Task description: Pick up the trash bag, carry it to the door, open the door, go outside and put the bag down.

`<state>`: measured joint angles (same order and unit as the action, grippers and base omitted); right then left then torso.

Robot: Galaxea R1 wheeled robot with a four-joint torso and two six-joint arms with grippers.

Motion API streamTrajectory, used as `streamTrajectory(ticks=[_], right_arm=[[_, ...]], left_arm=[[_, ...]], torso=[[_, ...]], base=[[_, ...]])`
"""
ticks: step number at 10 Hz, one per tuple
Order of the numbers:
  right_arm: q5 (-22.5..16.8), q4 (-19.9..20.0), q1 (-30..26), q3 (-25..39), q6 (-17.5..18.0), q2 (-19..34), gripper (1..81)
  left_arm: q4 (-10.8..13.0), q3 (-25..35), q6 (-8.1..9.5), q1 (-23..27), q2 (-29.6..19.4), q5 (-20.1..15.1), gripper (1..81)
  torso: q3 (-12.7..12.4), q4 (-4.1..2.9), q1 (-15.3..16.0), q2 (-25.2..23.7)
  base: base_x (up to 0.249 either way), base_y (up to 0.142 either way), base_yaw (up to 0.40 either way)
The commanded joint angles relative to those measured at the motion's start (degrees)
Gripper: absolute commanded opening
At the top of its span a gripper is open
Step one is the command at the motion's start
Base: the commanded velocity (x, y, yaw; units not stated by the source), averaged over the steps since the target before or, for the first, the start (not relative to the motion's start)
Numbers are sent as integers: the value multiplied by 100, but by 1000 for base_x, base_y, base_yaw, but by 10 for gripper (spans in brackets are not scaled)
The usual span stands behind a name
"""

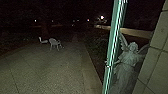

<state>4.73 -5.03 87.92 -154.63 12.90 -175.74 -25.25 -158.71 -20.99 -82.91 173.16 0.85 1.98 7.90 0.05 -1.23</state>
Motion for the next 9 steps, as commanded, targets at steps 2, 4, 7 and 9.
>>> streamTrajectory(ticks=[2, 4, 7, 9], right_arm=[[-271, 11, -278, 39, -15, -51, 811], [-271, 11, -270, 39, -15, -51, 811], [-271, 11, -270, 39, -15, -51, 811], [-271, 11, -270, 39, -15, -51, 811]], left_arm=[[-42, -11, -10, 332, -17, -314, 10], [-42, -2, -10, 340, -17, -314, 10], [-42, -2, -10, 332, -17, -314, 10], [-42, -2, -10, 332, -17, -314, 10]], torso=[[0, 0, 0, 0], [-2, 0, -5, -2], [0, 0, 0, 0], [0, 0, 2, 2]], base=[[85, 35, 0], [84, 77, 0], [81, 52, 0], [79, 0, 0]])
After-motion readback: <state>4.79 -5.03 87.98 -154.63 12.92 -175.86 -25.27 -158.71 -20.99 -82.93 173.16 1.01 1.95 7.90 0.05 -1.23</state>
